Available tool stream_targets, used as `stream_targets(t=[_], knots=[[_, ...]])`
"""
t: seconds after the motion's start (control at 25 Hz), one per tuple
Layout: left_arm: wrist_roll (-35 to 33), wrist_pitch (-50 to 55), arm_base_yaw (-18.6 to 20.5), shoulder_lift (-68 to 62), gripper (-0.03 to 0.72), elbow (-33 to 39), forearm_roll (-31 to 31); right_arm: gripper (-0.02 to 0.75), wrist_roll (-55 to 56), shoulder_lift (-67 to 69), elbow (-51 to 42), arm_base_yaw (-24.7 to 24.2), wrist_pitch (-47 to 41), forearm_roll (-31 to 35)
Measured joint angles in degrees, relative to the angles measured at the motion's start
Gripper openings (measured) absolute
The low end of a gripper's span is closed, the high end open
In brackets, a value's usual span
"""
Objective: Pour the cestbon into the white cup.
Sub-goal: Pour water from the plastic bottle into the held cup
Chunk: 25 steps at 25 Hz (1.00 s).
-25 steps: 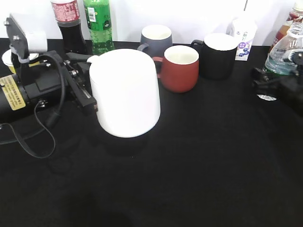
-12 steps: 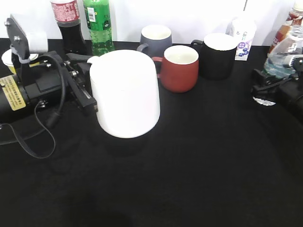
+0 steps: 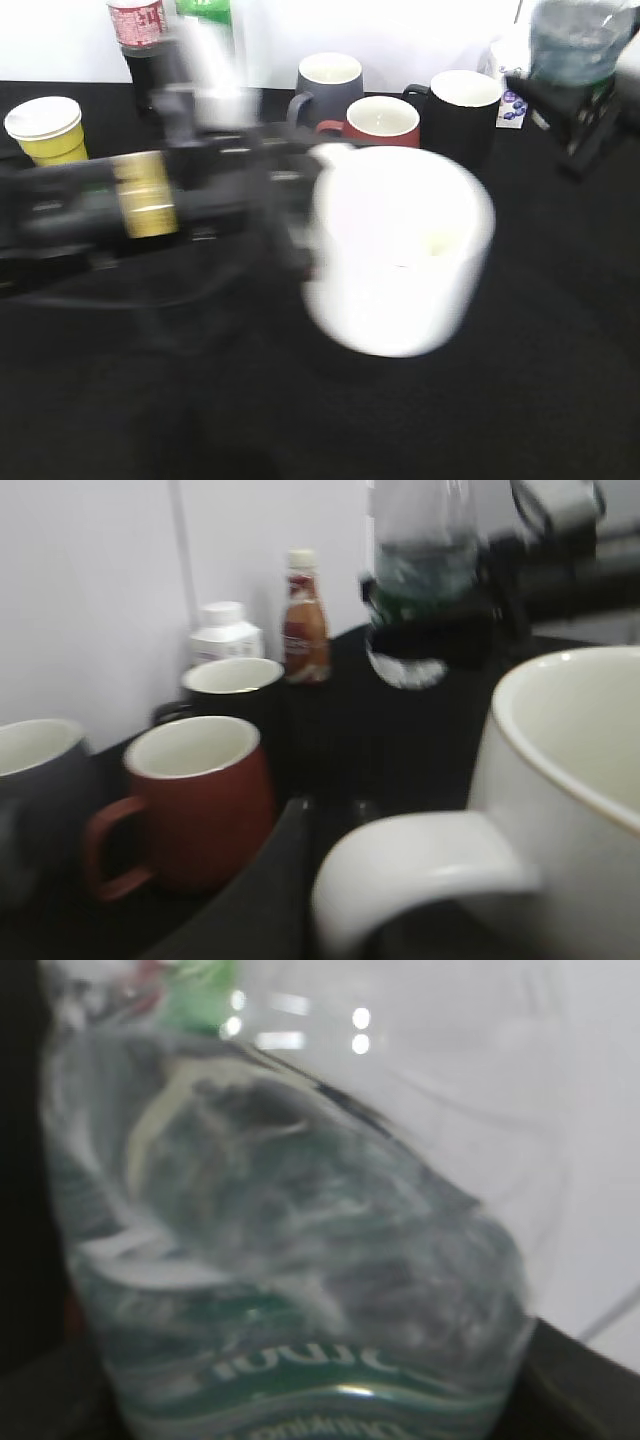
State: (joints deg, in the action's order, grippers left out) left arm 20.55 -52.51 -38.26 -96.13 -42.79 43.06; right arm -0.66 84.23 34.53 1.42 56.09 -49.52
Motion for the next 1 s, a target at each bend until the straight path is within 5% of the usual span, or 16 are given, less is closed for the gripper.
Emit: stream_targets(t=[0.16, 0.36, 1.0], knots=[[0.0, 3.9, -4.6, -6.2, 0.067, -9.2, -0.4, 0.493, -8.9, -0.1, 0.0, 0.0, 0.7, -4.2], [0.0, 7.4, -4.6, -6.9, 0.067, -10.4, -12.5, 0.493, -30.8, -0.1, 0.0, 0.0, 1.4, -2.6], [0.0, 8.0, -4.6, -6.9, 0.067, -10.4, -12.8, 0.493, -55.2, -0.1, 0.2, 0.0, 11.1, 8.7]])
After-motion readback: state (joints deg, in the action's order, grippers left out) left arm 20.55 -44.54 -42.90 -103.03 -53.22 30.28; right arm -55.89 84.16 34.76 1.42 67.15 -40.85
